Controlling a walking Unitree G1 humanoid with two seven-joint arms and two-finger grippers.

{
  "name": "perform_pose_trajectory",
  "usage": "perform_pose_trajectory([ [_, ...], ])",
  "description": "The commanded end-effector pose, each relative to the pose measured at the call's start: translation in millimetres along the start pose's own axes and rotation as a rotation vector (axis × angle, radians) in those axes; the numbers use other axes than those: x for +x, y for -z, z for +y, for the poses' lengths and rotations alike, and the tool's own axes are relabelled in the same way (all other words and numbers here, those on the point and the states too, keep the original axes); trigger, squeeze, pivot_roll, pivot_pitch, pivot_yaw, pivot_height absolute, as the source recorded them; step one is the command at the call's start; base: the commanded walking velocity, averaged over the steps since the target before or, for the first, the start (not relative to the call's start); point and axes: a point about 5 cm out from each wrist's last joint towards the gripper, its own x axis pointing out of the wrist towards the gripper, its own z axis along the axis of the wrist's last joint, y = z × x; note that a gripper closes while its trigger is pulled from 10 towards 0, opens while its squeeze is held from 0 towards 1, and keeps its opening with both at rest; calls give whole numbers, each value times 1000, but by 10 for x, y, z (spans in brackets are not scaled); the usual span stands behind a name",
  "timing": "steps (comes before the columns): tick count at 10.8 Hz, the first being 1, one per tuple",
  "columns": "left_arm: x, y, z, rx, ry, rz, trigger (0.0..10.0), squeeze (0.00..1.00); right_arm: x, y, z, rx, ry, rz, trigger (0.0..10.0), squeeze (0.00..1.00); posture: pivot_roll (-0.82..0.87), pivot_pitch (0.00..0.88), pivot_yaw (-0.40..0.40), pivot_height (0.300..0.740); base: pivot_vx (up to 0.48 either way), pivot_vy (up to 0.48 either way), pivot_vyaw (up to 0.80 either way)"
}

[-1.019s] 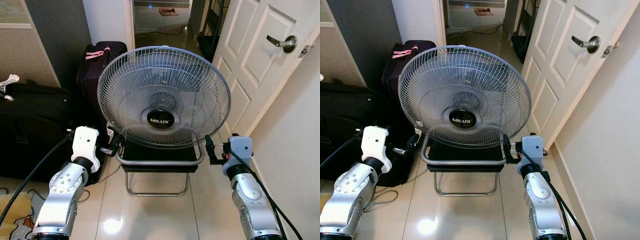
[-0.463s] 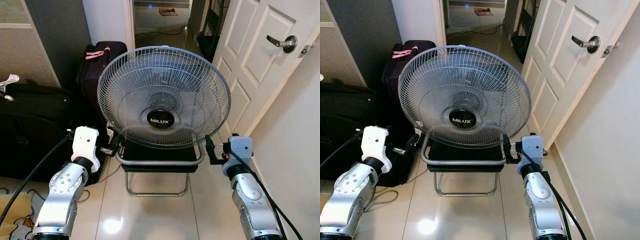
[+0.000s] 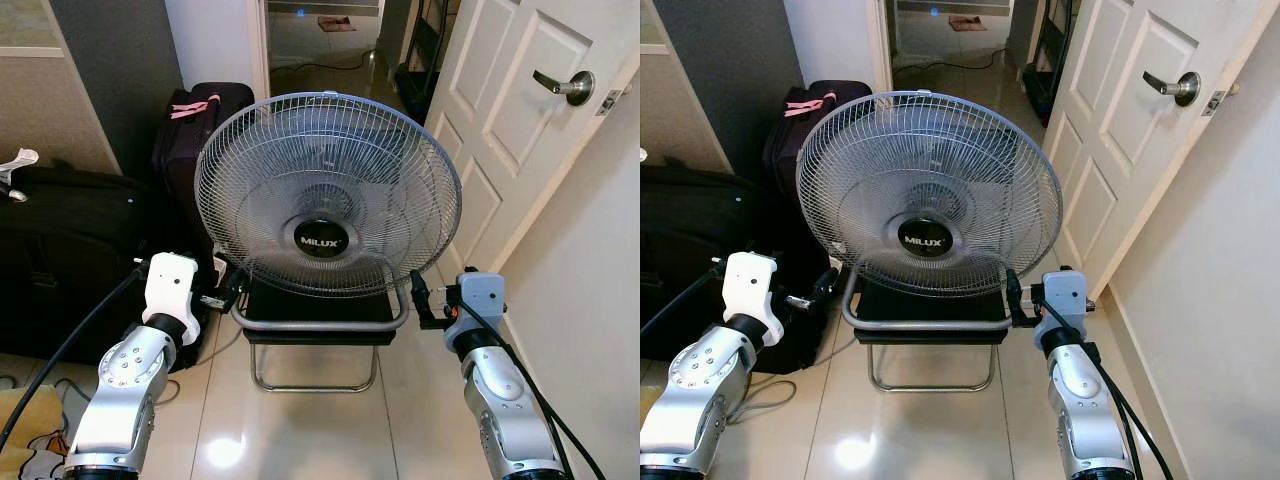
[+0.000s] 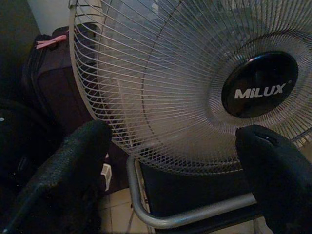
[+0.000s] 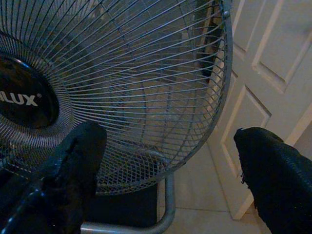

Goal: Clean up the room

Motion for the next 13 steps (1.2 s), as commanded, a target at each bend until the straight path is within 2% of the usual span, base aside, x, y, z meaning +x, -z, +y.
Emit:
perform_pose_trajectory([
  [1,-20,125,-118,-39,-182,152,10000,0,-131,29,-156,7,47,146,10000,0,-9,0,-35,740,0,0,0],
  [5,-3,121,-139,-14,-167,166,10000,0,-120,17,-115,40,37,139,10000,0,-10,0,-30,740,0,0,0],
  [6,-7,107,-149,-13,-178,179,10000,0,-136,-15,-77,56,-2,144,10000,408,-10,0,-30,740,0,0,0],
  [7,-5,104,-151,-11,-178,180,10000,0,-138,-18,-42,40,-36,152,10000,992,-10,0,-30,740,0,0,0],
  [8,-3,100,-154,-8,-178,179,10000,0,-160,-67,-23,45,-61,107,10000,1000,-10,0,-31,740,0,0,0],
  [9,0,97,-154,-7,-180,180,10000,0,-155,-89,-37,5,-49,88,10000,1000,-8,0,-31,740,0,0,0],
  [10,2,87,-150,-6,-184,181,10000,0,-160,-95,-10,9,-87,92,10000,1000,-8,0,-30,740,0,0,800],
  [12,0,78,-143,-7,-197,182,10000,0,-170,-101,2,50,-84,83,10000,1000,-8,0,-30,740,0,0,800],
  [13,4,54,-140,7,-207,170,10000,0,-182,-90,-10,36,-64,88,10000,1000,-3,0,-30,740,0,0,800],
])
